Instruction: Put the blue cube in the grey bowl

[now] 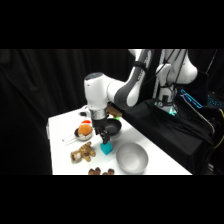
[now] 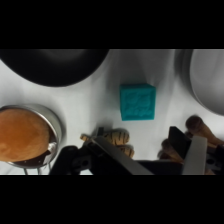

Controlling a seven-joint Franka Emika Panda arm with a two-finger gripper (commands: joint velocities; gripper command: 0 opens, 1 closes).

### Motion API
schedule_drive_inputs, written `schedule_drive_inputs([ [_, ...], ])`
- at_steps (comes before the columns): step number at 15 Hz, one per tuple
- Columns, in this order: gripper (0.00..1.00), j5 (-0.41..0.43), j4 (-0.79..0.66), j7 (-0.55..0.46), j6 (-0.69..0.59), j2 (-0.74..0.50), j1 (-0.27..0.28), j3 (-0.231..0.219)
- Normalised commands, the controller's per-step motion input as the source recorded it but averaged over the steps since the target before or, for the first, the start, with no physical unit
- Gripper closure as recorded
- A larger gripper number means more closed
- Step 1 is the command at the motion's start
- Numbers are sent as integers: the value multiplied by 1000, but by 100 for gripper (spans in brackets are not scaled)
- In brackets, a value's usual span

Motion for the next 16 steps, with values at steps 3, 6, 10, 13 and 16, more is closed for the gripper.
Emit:
schedule_drive_inputs([
  [3, 0, 67, 68, 49, 180, 148, 40, -16],
  [6, 0, 71, 62, 49, 180, 129, 41, -19],
  [10, 0, 65, 35, 77, 204, 123, 62, -37],
  [13, 0, 79, 33, 55, 176, 105, 59, -35],
  [16, 0, 87, 34, 46, 165, 90, 60, -34],
])
